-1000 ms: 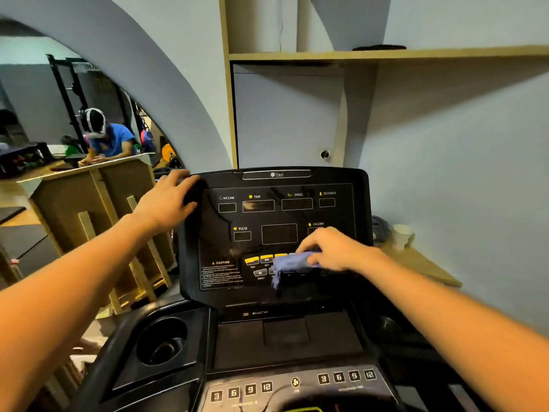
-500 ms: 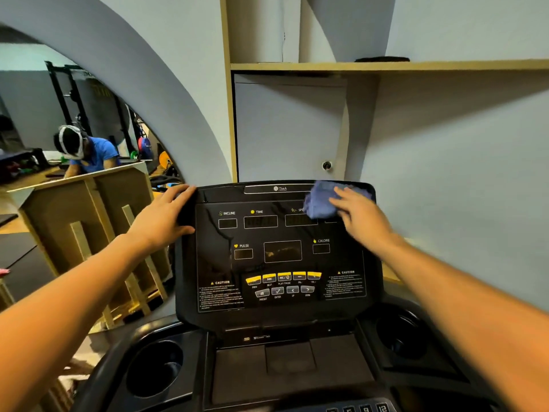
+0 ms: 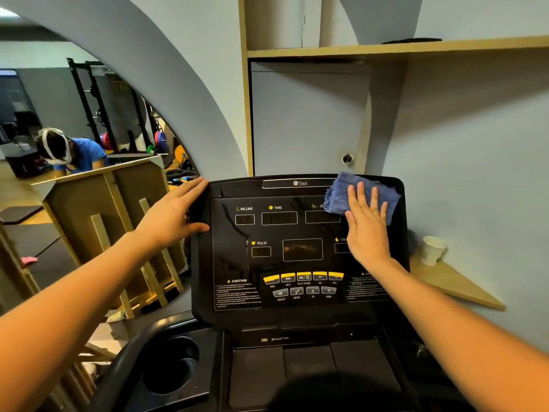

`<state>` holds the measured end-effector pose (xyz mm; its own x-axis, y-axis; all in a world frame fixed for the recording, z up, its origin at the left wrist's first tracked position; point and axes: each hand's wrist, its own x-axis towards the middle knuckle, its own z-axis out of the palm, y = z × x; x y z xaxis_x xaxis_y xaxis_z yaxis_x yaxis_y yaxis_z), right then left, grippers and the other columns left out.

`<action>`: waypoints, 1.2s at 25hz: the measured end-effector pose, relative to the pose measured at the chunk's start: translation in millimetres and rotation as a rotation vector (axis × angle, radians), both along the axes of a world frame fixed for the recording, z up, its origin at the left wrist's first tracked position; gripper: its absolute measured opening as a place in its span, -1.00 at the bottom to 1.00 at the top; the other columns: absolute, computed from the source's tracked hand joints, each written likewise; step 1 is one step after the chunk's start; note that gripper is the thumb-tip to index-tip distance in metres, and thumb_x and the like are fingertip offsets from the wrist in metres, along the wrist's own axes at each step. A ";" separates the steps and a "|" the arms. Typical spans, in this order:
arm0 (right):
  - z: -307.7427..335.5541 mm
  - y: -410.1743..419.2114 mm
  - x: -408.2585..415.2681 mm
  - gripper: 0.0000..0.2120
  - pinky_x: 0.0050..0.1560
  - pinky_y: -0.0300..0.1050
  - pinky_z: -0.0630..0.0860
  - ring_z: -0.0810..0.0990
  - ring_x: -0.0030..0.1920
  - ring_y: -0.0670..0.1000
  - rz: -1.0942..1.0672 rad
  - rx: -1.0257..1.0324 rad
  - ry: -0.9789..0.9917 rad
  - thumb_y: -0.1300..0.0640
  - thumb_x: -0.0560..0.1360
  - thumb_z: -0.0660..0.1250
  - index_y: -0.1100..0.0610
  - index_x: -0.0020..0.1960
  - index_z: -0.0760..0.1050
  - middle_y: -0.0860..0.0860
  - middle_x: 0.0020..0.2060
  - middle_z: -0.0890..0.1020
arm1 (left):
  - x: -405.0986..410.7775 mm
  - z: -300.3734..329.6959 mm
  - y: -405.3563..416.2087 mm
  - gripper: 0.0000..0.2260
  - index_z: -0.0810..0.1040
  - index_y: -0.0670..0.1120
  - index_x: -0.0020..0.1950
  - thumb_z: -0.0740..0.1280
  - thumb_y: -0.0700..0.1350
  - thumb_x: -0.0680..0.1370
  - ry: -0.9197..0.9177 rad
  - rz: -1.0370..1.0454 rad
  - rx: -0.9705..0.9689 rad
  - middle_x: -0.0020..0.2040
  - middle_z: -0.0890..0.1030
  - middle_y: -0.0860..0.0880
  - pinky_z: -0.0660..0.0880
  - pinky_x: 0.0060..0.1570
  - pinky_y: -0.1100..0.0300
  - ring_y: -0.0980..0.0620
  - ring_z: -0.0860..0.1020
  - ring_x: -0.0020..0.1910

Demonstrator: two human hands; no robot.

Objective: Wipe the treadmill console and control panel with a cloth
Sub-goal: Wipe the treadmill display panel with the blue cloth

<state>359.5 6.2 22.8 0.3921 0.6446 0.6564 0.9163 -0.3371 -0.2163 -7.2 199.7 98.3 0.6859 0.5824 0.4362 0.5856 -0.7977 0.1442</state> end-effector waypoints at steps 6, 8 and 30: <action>-1.7 26.8 -41.2 -0.51 0.50 0.25 -0.10 -0.10 0.56 0.15 0.053 0.101 0.023 0.07 0.67 0.01 0.06 0.58 0.03 0.02 0.57 0.07 | 0.1 1.3 2.1 -0.08 0.06 0.06 0.61 0.54 0.02 0.39 0.005 -0.012 0.027 0.60 0.18 0.01 0.38 0.39 -0.12 -0.11 0.26 0.52; -2.3 37.0 -59.9 -0.51 0.50 0.24 -0.11 -0.10 0.56 0.15 0.060 0.101 0.018 0.02 0.66 -0.03 0.04 0.58 0.03 0.02 0.57 0.07 | 0.8 0.3 2.8 -0.08 0.07 0.06 0.60 0.54 0.02 0.39 0.006 -0.010 0.038 0.59 0.19 0.00 0.40 0.37 -0.12 -0.12 0.27 0.51; -32.7 -32.6 21.6 -0.50 0.45 0.37 0.04 0.07 0.53 0.18 0.032 0.180 0.004 0.25 0.57 0.30 0.09 0.48 0.31 0.04 0.46 0.35 | 9.6 -11.2 3.8 0.01 0.02 -0.09 0.61 0.59 -0.07 0.35 -0.025 -0.061 0.036 0.57 0.13 -0.16 0.19 0.48 -0.02 -0.20 0.21 0.52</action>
<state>381.1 -26.4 -9.9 0.3762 0.5288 0.7608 0.9249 -0.2631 -0.2744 2.4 203.6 87.1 0.7080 0.5236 0.4739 0.5325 -0.8366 0.1288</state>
